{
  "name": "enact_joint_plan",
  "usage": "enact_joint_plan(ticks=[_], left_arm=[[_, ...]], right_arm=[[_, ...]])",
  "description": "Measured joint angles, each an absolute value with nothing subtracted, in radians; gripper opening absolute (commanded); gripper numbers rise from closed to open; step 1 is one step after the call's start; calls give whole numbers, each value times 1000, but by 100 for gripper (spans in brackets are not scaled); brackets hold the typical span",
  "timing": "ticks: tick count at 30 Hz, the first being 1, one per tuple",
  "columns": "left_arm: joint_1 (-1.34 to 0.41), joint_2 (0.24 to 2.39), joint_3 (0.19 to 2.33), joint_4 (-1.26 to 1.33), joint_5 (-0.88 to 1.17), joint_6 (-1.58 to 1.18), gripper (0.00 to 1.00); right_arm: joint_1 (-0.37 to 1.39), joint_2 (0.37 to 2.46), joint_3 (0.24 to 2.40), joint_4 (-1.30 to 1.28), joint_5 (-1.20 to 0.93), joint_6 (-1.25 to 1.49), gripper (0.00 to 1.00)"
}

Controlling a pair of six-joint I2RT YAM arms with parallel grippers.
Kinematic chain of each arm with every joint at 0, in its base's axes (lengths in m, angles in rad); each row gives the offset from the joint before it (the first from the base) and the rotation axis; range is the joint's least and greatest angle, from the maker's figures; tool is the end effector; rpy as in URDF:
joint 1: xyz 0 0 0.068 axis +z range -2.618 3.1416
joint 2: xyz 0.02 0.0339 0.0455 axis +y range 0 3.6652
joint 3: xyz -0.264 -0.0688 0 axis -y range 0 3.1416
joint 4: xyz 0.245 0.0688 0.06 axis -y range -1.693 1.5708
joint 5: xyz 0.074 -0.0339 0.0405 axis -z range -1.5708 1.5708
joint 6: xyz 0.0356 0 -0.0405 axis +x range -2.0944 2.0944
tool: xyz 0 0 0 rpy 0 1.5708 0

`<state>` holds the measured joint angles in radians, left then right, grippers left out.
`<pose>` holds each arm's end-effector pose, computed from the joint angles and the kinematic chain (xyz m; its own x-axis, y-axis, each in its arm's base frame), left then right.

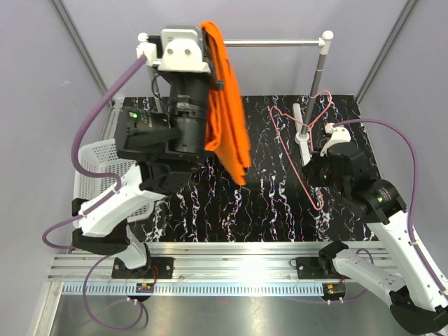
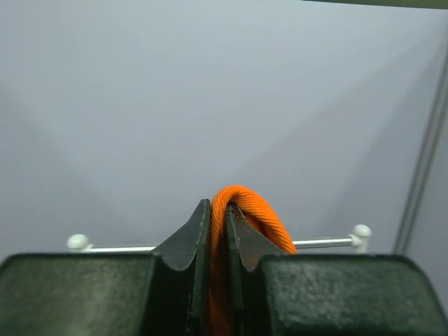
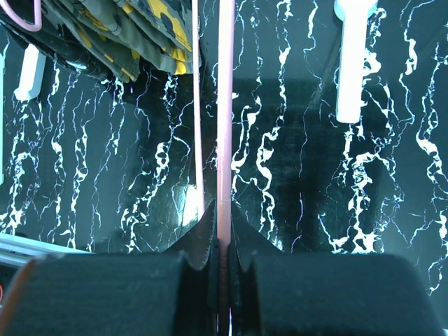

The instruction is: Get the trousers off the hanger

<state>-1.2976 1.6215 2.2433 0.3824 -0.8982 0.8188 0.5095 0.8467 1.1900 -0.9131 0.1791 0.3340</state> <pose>0.0941 -0.2324 0.6498 0.5109 -0.1369 -0.8487 0.1662 0.9843 -0.0588 0.1318 0.0664 0.3914 -0.5593 0.0570 -0.8270 -0.1753 0.9669 0.1852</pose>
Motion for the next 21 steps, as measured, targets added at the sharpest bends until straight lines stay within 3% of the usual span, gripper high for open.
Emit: enact_joint_plan(ticks=[7, 21], left_arm=[[-1094, 1521, 2173, 337, -969, 871, 0], [-627, 988, 1486, 258, -1151, 731, 0]], right_arm=[[509, 854, 1180, -904, 198, 334, 0], [509, 916, 1179, -853, 193, 332, 0]])
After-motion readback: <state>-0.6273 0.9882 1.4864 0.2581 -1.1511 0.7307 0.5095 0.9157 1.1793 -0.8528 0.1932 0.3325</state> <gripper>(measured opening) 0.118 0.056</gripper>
